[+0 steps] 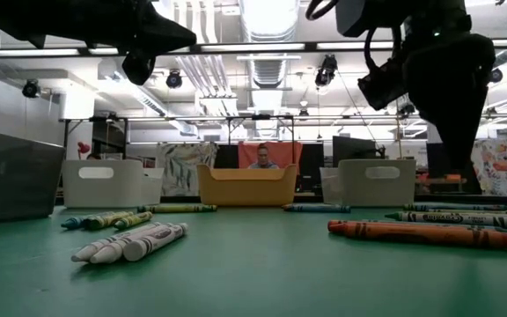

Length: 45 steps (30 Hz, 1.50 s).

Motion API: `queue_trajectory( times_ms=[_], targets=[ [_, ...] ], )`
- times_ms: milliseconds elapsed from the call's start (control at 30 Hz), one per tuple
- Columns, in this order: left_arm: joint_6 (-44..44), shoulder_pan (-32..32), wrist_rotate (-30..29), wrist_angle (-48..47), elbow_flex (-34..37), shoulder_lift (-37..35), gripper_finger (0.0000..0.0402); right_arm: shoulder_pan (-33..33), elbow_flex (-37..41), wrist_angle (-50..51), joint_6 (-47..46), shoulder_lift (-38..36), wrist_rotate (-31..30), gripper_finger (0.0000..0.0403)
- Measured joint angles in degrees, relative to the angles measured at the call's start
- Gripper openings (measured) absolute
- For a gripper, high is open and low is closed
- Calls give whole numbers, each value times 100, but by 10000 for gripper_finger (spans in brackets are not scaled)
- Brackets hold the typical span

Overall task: Sort crayons
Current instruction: Put the green crayon into the yellow bin

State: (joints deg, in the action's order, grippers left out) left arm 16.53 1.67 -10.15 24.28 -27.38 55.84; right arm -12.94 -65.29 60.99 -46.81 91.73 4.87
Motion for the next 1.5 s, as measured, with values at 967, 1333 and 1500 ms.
queue_trajectory(
  times_ms=[967, 1333, 1500],
  targets=[
    [-20, -2, -149, 78, 0, 11, 0, -19, 788, -1339, -8, 214, -781, 121],
    [16, -2, -149, 120, 0, 11, 0, -21, 1190, -1832, -2, 183, -836, 100],
    [122, 0, -144, 117, 0, 11, 0, -23, 1195, -1867, 92, 187, -889, 80]
  ],
)
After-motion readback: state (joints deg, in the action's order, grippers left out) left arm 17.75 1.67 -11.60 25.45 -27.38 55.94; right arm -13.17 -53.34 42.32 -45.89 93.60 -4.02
